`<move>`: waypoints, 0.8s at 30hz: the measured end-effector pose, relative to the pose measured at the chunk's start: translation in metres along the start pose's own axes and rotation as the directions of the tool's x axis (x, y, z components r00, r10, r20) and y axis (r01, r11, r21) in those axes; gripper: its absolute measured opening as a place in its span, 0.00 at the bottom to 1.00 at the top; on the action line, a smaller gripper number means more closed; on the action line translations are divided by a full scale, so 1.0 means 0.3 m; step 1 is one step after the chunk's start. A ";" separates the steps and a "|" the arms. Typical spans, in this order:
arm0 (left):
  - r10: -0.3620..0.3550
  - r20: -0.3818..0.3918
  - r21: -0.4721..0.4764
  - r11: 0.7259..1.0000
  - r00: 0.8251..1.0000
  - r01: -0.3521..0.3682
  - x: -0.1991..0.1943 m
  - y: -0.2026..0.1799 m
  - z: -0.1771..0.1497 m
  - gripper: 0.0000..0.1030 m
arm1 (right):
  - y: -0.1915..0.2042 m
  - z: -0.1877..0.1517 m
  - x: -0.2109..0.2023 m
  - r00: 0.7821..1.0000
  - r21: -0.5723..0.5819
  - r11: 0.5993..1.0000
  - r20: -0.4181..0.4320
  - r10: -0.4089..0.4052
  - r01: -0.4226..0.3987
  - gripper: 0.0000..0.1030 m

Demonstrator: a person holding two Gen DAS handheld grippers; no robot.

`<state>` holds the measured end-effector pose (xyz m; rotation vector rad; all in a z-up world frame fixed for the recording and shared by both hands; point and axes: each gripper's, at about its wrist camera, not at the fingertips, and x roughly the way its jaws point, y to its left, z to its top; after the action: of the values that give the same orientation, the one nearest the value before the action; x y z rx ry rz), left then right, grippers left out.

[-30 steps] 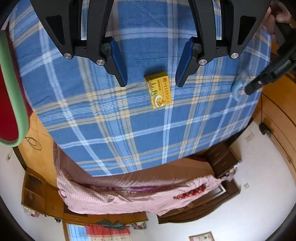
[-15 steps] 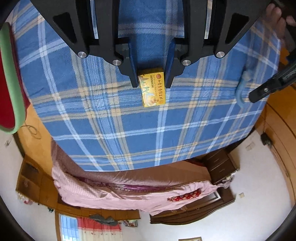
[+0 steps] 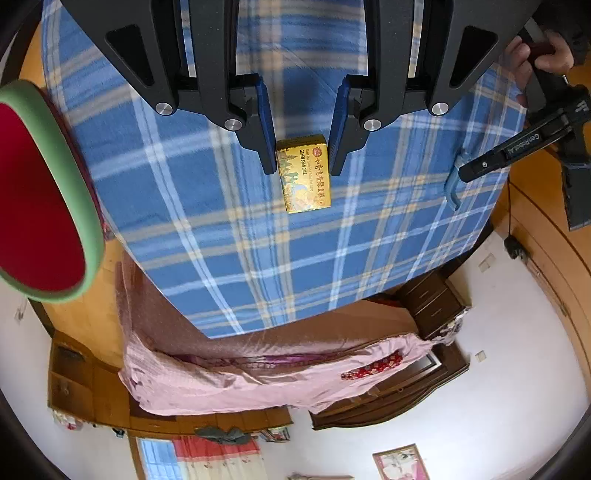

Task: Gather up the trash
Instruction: 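Lift and carry the blue tube and yellow box with both tools over the red bucket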

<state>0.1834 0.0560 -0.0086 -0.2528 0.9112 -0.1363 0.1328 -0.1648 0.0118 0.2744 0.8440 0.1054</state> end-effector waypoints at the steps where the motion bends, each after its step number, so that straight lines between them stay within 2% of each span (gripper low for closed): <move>1: 0.005 -0.007 0.002 1.000 1.000 -0.005 0.004 -0.001 -0.005 0.42 | -0.003 -0.007 -0.003 1.000 0.007 1.000 -0.004 0.000 0.000 0.27; 5: 0.022 -0.016 0.011 1.000 1.000 -0.022 0.020 -0.011 -0.021 0.35 | -0.027 -0.025 -0.016 1.000 0.033 0.999 -0.011 0.020 -0.019 0.27; 7: 0.015 -0.022 0.017 1.000 1.000 -0.015 0.025 -0.020 -0.024 0.23 | -0.040 -0.029 -0.024 1.000 0.041 0.999 -0.007 0.024 -0.024 0.27; 9: 0.007 -0.022 0.030 1.000 1.000 -0.007 0.029 -0.031 -0.027 0.18 | -0.048 -0.032 -0.034 1.000 0.048 0.999 -0.003 0.027 -0.027 0.27; 12: 0.005 -0.020 0.037 0.999 1.000 -0.004 0.028 -0.040 -0.031 0.18 | -0.059 -0.041 -0.055 1.000 0.054 0.998 0.005 0.031 -0.031 0.27; 16: -0.045 -0.012 0.022 0.999 0.999 0.046 -0.002 -0.058 -0.040 0.18 | -0.075 -0.056 -0.087 0.999 0.069 0.997 0.015 0.035 -0.036 0.27; 24: -0.129 0.033 0.052 0.991 0.991 0.127 -0.147 -0.178 -0.073 0.18 | -0.135 -0.092 -0.195 0.997 0.115 0.992 0.063 0.042 -0.049 0.27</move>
<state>0.1386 0.0112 0.0267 -0.2663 0.8541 -0.2717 0.0727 -0.2099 0.0253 0.4049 0.7856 0.0900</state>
